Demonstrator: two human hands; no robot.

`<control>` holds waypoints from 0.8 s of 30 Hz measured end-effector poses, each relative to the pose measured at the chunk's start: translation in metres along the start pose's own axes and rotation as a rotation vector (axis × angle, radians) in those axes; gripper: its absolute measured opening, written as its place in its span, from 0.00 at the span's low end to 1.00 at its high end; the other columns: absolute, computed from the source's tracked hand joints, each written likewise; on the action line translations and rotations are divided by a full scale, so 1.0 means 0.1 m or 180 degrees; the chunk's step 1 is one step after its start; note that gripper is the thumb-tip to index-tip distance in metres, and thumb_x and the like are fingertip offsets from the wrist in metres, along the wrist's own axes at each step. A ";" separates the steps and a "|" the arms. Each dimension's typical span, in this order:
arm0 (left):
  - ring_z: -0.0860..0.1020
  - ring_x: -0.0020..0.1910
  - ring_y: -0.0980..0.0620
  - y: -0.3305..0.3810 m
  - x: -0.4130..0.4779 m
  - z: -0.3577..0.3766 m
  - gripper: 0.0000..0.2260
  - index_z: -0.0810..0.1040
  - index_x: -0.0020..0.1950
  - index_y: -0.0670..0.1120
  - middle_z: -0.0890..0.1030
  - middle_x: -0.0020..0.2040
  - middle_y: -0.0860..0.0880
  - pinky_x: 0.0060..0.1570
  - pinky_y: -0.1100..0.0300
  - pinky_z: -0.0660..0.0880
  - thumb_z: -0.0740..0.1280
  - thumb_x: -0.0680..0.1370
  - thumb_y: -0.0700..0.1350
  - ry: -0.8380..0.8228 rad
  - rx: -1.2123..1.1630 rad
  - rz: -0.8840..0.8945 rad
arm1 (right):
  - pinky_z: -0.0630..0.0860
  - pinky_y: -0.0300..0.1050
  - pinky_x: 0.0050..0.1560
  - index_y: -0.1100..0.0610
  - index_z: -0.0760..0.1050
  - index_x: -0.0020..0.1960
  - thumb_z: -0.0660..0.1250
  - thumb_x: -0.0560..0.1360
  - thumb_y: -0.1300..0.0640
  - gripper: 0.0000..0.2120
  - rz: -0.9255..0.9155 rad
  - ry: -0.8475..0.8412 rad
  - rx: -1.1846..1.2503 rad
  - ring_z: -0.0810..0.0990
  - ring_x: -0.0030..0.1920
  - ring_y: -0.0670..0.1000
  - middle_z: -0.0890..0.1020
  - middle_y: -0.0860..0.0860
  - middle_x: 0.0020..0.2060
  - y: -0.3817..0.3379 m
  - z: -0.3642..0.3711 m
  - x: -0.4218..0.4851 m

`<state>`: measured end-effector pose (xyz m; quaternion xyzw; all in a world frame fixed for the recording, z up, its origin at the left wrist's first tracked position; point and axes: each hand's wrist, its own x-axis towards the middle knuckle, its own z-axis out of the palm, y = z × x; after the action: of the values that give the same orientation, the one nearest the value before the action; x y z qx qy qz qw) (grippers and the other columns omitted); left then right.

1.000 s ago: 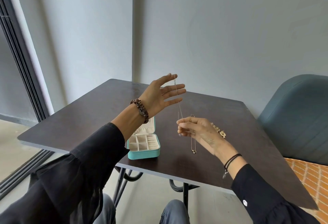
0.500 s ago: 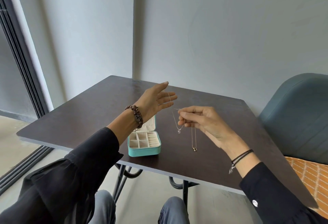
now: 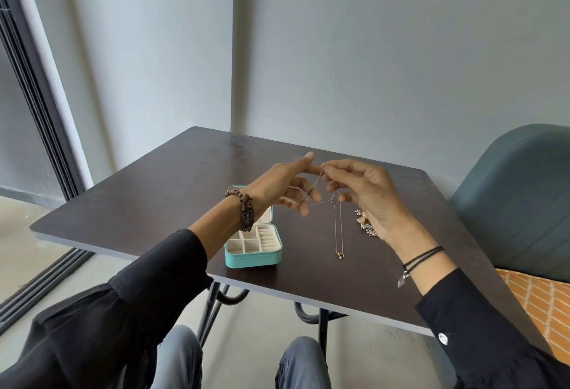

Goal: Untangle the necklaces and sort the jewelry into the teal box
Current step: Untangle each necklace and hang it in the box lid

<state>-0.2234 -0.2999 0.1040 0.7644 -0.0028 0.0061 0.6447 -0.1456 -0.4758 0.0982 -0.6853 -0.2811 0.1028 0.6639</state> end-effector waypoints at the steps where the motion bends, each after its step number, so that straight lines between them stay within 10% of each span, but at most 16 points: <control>1: 0.79 0.34 0.48 0.00 0.00 0.00 0.22 0.79 0.58 0.52 0.83 0.42 0.45 0.48 0.55 0.76 0.52 0.83 0.62 -0.0010 0.0005 -0.0027 | 0.73 0.41 0.39 0.57 0.85 0.53 0.74 0.76 0.55 0.08 0.0027 0.0050 0.0002 0.81 0.44 0.50 0.86 0.54 0.46 0.02 0.00 -0.01; 13: 0.72 0.28 0.48 -0.02 0.01 -0.08 0.28 0.79 0.60 0.47 0.79 0.37 0.45 0.35 0.59 0.75 0.49 0.82 0.65 -0.0310 -0.0194 -0.0188 | 0.76 0.46 0.55 0.55 0.82 0.51 0.72 0.77 0.58 0.03 0.0336 -0.0042 0.0766 0.84 0.53 0.53 0.86 0.56 0.51 0.09 0.07 -0.05; 24: 0.75 0.30 0.50 -0.09 0.06 -0.11 0.28 0.84 0.49 0.46 0.76 0.32 0.48 0.44 0.55 0.73 0.51 0.83 0.63 0.0002 -0.0346 -0.0153 | 0.81 0.44 0.46 0.59 0.78 0.52 0.72 0.76 0.62 0.06 0.0697 -0.0155 0.1516 0.76 0.33 0.48 0.71 0.49 0.30 0.09 0.18 -0.07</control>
<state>-0.2178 -0.2873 0.0974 0.7281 0.0154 -0.0093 0.6853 -0.1584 -0.4642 0.0857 -0.5333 -0.1891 0.2537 0.7845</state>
